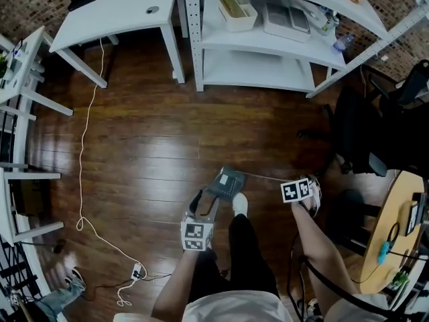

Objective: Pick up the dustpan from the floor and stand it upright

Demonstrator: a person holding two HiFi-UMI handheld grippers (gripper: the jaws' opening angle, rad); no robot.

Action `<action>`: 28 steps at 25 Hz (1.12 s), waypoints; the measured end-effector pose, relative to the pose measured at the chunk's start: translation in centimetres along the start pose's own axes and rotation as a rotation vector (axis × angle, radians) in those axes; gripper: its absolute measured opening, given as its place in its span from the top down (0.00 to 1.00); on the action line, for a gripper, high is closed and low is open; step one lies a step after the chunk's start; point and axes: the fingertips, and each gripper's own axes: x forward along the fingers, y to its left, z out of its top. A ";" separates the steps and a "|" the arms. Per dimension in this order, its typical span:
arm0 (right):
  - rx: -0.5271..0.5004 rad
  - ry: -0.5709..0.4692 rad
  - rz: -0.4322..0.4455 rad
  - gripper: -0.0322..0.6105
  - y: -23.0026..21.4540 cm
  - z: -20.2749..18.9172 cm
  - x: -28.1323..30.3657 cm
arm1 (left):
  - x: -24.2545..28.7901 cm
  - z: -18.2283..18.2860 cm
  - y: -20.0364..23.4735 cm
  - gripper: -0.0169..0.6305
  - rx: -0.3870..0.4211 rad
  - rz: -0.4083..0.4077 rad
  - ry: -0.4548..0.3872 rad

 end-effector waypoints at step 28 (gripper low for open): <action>0.000 -0.643 0.478 0.52 21.6 12.8 -29.0 | -20.4 6.2 6.1 0.58 -0.011 0.147 -0.254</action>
